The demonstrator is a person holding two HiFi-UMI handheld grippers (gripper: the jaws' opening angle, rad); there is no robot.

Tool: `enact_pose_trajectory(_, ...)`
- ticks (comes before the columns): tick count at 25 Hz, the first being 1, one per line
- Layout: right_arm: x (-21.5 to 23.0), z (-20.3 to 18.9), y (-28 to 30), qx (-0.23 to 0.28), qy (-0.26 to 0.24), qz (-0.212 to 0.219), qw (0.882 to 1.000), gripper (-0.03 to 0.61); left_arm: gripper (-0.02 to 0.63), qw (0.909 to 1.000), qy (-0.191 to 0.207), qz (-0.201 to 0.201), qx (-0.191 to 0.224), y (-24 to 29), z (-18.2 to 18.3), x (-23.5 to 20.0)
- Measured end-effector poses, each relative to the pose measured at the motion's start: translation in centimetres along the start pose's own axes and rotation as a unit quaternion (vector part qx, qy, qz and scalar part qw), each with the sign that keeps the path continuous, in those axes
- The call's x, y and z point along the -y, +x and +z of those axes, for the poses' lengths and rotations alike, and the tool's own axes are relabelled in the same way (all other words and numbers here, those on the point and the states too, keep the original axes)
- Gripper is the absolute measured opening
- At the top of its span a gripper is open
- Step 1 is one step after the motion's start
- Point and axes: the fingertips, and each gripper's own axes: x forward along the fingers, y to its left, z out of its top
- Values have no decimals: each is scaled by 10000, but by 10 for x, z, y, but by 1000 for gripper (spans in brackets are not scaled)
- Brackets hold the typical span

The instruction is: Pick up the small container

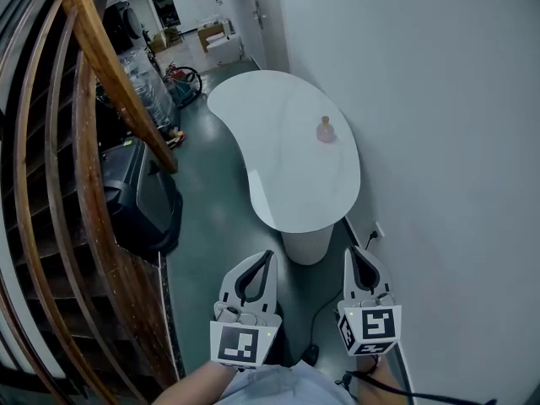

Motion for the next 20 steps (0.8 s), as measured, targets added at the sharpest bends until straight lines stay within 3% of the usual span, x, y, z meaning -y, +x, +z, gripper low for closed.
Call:
enact_pose_trajectory(5,8,2,43,-71,7,-90,9999,2,1,9998,-162,1,79,38,-8,-28)
enact_pose_trajectory(16,13,34,142,135,-259,-441,9986,2,1,9966,-370,-300,670,119,3,-94)
enact_pose_trajectory(20,14,41,156,186,-355,-624,9972,2,0,9958,-489,-450,633,135,-6,-106)
